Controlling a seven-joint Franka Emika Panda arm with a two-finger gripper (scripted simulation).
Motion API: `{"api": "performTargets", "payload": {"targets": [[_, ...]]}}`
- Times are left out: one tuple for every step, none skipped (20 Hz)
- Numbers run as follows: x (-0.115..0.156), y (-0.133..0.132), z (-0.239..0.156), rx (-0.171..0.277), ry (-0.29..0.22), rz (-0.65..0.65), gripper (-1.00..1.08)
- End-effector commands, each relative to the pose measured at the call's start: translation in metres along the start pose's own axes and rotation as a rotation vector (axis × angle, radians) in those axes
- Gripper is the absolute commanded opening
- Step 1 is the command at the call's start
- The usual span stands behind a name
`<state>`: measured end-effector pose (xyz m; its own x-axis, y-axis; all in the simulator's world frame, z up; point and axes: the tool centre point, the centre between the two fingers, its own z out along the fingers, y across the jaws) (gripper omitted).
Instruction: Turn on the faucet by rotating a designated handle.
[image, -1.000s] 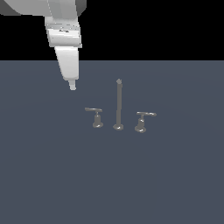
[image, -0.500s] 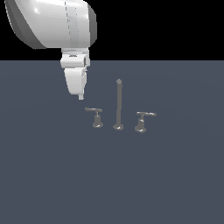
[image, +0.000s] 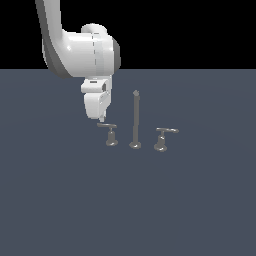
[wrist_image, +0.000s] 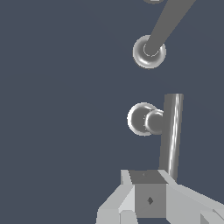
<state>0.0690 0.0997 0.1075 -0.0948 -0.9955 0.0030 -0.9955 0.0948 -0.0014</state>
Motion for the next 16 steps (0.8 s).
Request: {"api": "performTargets", "payload": {"targets": [[0.004, -0.008, 0.008, 0.000, 0.000, 0.038, -1.00], [0.005, -0.011, 0.011, 0.000, 0.000, 0.049, -1.00], [0.006, -0.013, 0.013, -0.001, -0.001, 0.059, -1.00], [0.007, -0.014, 0.015, -0.001, -0.001, 0.067, -1.00], [0.008, -0.016, 0.016, -0.001, -0.001, 0.074, -1.00], [0.009, -0.017, 0.017, -0.001, -0.001, 0.079, -1.00], [0.009, -0.018, 0.018, -0.001, -0.001, 0.083, -1.00], [0.009, -0.018, 0.018, -0.001, -0.002, 0.086, -1.00], [0.010, -0.018, 0.019, -0.001, -0.002, 0.086, -1.00], [0.010, -0.018, 0.019, -0.001, -0.002, 0.086, -1.00], [0.010, -0.018, 0.019, -0.001, -0.002, 0.086, -1.00], [0.010, -0.018, 0.019, -0.001, -0.002, 0.086, -1.00], [0.010, -0.018, 0.019, -0.002, -0.001, 0.086, -1.00], [0.007, -0.015, 0.018, -0.002, -0.001, 0.086, -1.00], [0.005, -0.012, 0.018, -0.002, -0.001, 0.086, -1.00], [0.003, -0.009, 0.018, -0.002, -0.001, 0.086, -1.00]]}}
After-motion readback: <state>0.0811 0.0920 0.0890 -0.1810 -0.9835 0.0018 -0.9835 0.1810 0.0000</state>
